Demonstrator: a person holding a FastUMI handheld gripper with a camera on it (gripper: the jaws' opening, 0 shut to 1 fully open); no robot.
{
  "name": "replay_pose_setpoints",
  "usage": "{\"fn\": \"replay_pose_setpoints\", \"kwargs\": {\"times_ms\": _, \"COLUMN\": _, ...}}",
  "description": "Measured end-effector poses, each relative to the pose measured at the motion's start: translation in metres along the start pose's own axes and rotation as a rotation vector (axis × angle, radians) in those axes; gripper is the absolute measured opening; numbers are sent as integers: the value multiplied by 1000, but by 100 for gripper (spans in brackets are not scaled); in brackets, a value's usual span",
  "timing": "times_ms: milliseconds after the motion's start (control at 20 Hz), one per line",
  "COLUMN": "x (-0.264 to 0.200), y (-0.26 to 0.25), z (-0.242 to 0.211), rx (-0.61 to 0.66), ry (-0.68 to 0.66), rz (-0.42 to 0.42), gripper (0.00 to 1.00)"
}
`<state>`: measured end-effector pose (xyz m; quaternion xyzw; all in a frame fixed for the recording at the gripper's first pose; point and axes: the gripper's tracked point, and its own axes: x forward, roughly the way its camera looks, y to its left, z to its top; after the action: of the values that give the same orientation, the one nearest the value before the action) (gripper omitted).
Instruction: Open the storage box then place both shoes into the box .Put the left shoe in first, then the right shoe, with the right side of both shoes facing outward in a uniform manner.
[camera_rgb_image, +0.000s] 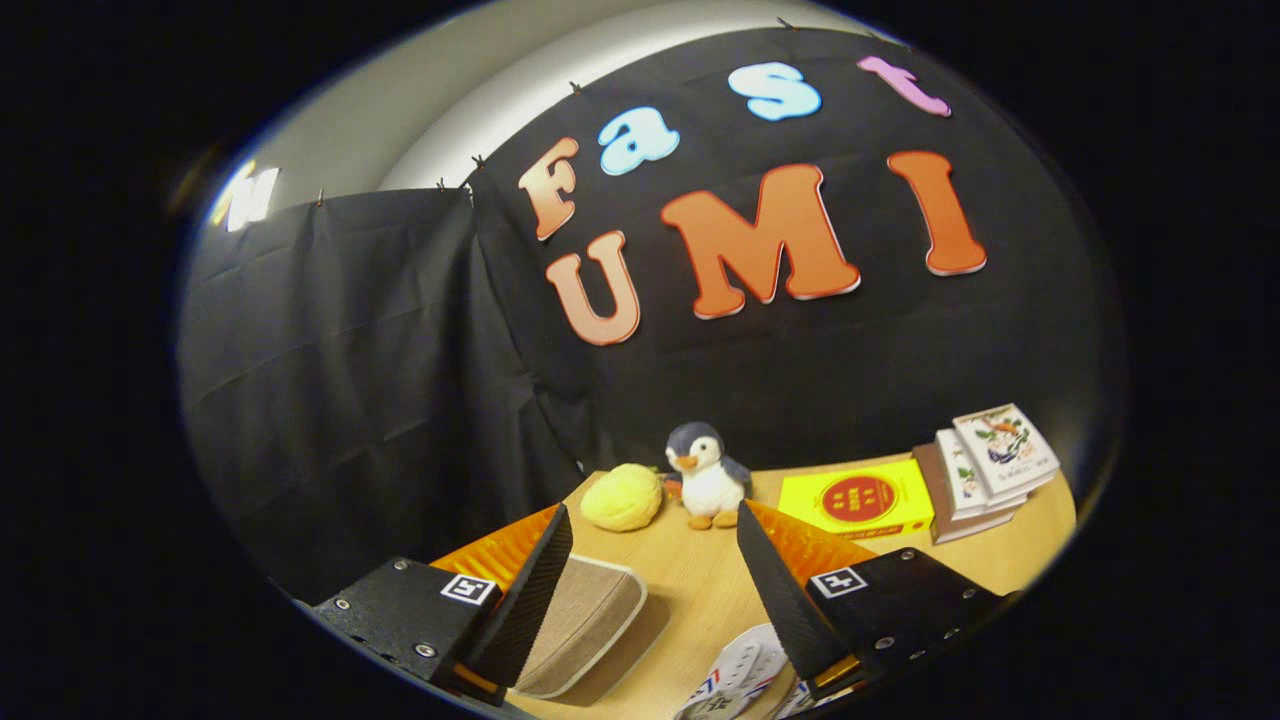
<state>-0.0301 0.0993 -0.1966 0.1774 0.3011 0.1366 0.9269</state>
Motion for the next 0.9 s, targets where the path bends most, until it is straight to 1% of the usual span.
{"fn": "replay_pose_setpoints", "kwargs": {"times_ms": 200, "x": 13, "y": 15, "z": -54, "rx": 122, "ry": 168, "rz": 71, "gripper": 98}}
{"fn": "replay_pose_setpoints", "kwargs": {"times_ms": 350, "x": 22, "y": 25, "z": -93, "rx": 215, "ry": 288, "rz": 109, "gripper": 98}}
{"fn": "replay_pose_setpoints", "kwargs": {"times_ms": 600, "x": 37, "y": 40, "z": -146, "rx": 299, "ry": 415, "rz": 156, "gripper": 98}}
{"fn": "replay_pose_setpoints", "kwargs": {"times_ms": 800, "x": 49, "y": 51, "z": -176, "rx": 371, "ry": 487, "rz": 192, "gripper": 98}}
{"fn": "replay_pose_setpoints", "kwargs": {"times_ms": 900, "x": 58, "y": 49, "z": -189, "rx": 412, "ry": 517, "rz": 202, "gripper": 98}}
